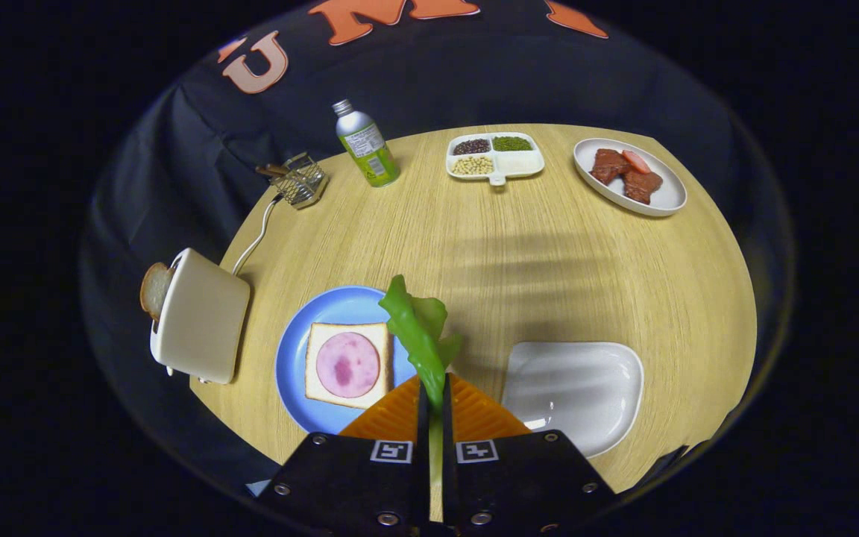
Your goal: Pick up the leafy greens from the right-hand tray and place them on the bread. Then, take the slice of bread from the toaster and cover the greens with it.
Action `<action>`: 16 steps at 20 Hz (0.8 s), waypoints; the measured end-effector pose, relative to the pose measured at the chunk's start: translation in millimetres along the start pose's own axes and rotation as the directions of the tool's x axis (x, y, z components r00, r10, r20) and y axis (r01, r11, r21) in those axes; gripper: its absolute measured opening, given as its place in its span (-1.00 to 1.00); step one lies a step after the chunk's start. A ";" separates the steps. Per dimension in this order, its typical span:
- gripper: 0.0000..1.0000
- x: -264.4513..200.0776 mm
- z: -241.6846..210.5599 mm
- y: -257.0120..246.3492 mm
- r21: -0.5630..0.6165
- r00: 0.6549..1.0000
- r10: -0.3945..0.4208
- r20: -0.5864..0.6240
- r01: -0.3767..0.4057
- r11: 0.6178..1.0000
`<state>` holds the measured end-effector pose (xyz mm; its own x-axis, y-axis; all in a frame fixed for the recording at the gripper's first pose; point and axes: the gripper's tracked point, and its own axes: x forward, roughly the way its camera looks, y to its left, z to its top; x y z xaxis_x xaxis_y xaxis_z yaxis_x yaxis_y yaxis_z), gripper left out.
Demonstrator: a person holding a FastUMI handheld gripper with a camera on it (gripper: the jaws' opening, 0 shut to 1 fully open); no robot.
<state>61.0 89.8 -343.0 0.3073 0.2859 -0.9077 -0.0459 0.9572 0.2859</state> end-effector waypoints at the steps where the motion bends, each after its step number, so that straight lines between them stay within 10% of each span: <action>1: -0.86 2.7 -1.0 7.1 -0.004 1.000 0.008 -0.009 -0.008 1.000; 16: -0.82 53.3 -7.7 72.4 -0.025 0.998 0.022 -0.053 -0.024 0.999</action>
<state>66.7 174.8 -373.1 0.2551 0.3094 -0.9161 -0.0771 0.9509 0.2997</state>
